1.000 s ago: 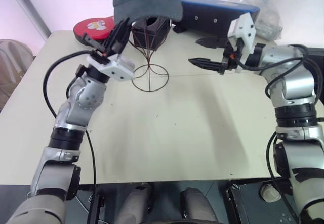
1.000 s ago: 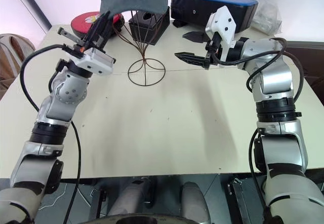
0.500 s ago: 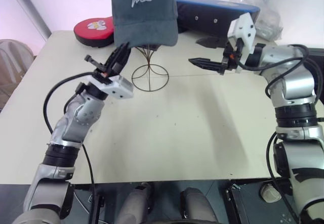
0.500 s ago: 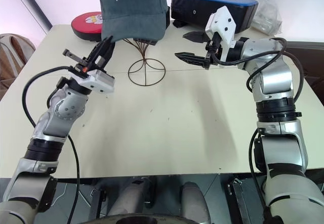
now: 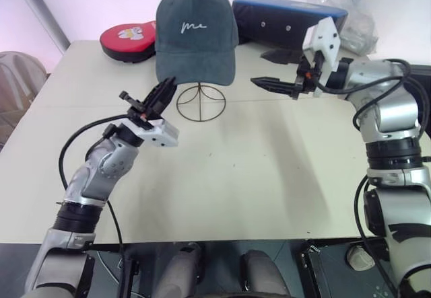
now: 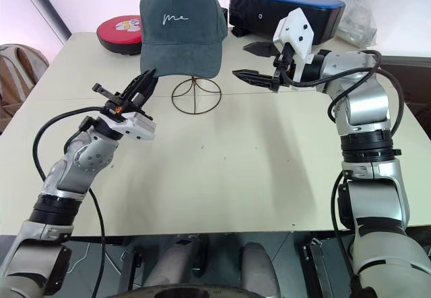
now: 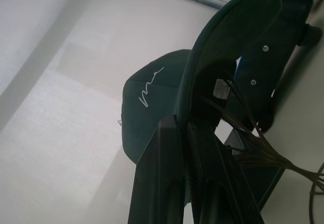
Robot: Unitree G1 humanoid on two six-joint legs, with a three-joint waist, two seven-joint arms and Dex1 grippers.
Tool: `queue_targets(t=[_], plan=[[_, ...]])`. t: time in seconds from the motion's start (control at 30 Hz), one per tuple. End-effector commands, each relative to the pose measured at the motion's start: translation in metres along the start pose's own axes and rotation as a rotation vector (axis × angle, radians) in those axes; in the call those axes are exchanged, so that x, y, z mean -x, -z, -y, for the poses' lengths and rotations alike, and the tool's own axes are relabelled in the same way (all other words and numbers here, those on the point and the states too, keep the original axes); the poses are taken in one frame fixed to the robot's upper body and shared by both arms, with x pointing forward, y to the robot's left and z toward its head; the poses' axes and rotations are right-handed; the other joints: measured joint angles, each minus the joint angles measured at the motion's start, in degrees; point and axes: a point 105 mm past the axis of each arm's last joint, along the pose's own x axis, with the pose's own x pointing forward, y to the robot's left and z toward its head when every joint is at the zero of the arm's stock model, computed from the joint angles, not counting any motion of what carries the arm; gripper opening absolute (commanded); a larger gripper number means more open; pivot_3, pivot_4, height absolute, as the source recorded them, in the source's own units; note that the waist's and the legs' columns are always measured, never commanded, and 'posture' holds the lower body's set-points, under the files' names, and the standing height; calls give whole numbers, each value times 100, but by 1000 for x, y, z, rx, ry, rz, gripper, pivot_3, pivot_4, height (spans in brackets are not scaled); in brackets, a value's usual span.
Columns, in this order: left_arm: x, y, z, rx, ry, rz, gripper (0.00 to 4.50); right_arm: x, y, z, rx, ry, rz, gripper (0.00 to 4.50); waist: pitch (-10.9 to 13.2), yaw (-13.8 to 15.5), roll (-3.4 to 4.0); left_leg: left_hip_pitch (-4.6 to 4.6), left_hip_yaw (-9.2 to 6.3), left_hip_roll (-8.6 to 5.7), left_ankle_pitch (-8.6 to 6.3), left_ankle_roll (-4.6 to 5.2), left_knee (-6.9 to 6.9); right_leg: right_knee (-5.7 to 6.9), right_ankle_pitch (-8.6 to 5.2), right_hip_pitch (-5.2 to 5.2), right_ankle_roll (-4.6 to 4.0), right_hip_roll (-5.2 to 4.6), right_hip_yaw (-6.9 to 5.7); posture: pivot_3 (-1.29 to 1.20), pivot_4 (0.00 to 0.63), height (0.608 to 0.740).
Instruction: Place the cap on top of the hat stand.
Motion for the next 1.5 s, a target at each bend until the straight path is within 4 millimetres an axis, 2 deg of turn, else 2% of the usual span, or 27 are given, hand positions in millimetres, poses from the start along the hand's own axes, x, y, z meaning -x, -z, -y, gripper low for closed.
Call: queue_targets(t=[0.03, 0.5, 0.6, 0.8, 0.83, 0.93, 1.07, 1.23, 1.33, 1.5], plan=[[3, -2, -4, -23, -7, 10, 47, 4, -17, 3, 57, 16, 40, 3068, 0, 0, 0, 0, 0, 0, 0, 0, 0, 0, 0, 0, 0, 0, 0, 0, 150, 740], [12, -3, 8, 13, 17, -11, 47, 4, -18, 4, 61, 16, 38, 3068, 0, -4, 0, 0, 0, 0, 0, 0, -1, 0, 0, 0, 0, 0, 1, 0, 150, 740], [13, -4, 9, 31, 21, -8, 1021, 5, -18, 4, 63, 16, 38, 3068, 0, -3, 0, 1, 0, 1, 0, 0, -1, 1, 0, -1, 0, 0, 1, 0, 150, 740], [15, -5, 11, 38, 23, -5, 4219, 5, -20, 5, 68, 17, 37, 3068, 0, 4, 0, 0, 0, 0, -1, 1, -1, 0, 0, 0, 0, 0, 1, 0, 150, 740], [16, -5, 11, 38, 24, -8, 4456, 6, -20, 5, 69, 16, 37, 3068, 0, 4, 0, 0, 0, 0, -1, 1, 0, 0, 0, 0, 0, -2, 1, 0, 150, 740], [20, -5, 13, 44, 31, -22, 4456, 6, -19, 5, 71, 15, 32, 3068, 0, 0, 0, 0, 0, 0, -1, 1, -1, 0, 0, 0, 0, -2, 1, 0, 150, 740], [36, -1, 16, 96, 63, -86, 4456, 10, -15, 4, 86, -5, -4, 3068, 0, -3, 0, 0, 0, 0, -1, 1, -2, 1, 0, -1, 0, -2, 2, 0, 150, 740], [70, 0, 22, 354, 196, -188, 4456, 15, -12, 6, 104, -6, -32, 3068, 0, -22, 1, 1, 0, 5, -8, 12, -8, 0, -1, -4, -2, -1, 5, 0, 150, 740], [74, 10, 2, 454, 183, -246, 4456, 17, -10, 8, 117, -6, -46, 3068, 0, 10, 1, 2, -1, 6, -17, 27, -9, -1, -1, -4, -3, -2, 5, 0, 150, 740], [67, 35, -43, 586, 198, -346, 4456, 21, -13, 13, 148, -7, -67, 3068, 0, 26, 1, 1, -5, 0, -19, 30, -7, -5, -1, 2, -2, -9, -4, 0, 150, 740]])
